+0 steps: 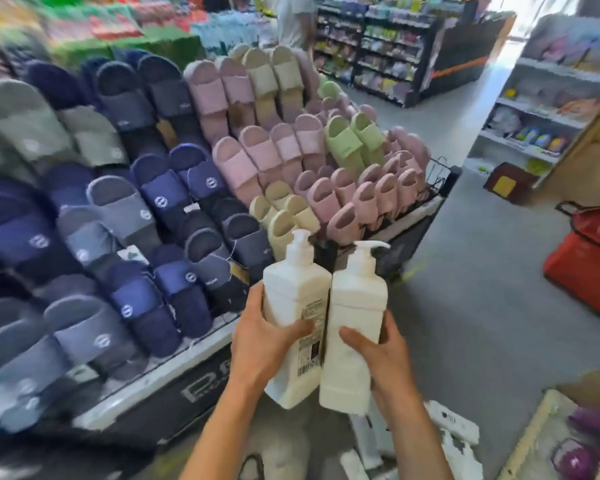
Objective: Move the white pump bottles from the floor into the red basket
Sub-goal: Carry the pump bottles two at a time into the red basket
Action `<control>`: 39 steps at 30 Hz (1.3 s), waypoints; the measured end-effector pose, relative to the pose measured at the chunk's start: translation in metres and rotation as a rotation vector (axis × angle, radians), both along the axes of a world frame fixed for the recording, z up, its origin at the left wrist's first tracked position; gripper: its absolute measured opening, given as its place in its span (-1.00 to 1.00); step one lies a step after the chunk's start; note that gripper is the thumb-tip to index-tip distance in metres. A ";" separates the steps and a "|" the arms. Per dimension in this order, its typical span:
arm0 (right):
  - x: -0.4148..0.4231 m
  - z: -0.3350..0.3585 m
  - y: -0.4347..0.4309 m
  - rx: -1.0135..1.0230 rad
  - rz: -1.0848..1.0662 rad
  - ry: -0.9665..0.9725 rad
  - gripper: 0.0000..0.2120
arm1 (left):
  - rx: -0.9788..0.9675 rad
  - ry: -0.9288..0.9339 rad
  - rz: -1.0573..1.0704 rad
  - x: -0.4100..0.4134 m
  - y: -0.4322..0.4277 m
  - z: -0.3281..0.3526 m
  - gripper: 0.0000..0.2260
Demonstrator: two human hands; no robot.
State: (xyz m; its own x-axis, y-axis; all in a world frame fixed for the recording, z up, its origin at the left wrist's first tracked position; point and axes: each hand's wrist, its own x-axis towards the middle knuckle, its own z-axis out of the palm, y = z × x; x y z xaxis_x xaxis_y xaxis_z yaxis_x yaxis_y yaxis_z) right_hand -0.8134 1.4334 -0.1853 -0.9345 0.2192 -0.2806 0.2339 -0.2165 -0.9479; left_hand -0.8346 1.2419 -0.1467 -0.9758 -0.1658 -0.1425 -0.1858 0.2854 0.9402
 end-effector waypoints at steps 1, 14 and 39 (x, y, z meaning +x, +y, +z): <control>-0.002 0.003 -0.011 -0.003 0.048 0.007 -0.44 | 0.001 0.002 0.050 0.008 -0.012 0.003 -0.25; 0.021 0.040 -0.217 0.028 0.521 0.117 -0.30 | -0.035 0.046 0.559 0.131 -0.202 0.024 -0.30; 0.239 0.076 -0.638 0.080 1.266 0.347 -0.26 | -0.172 0.047 1.541 0.466 -0.496 0.040 -0.19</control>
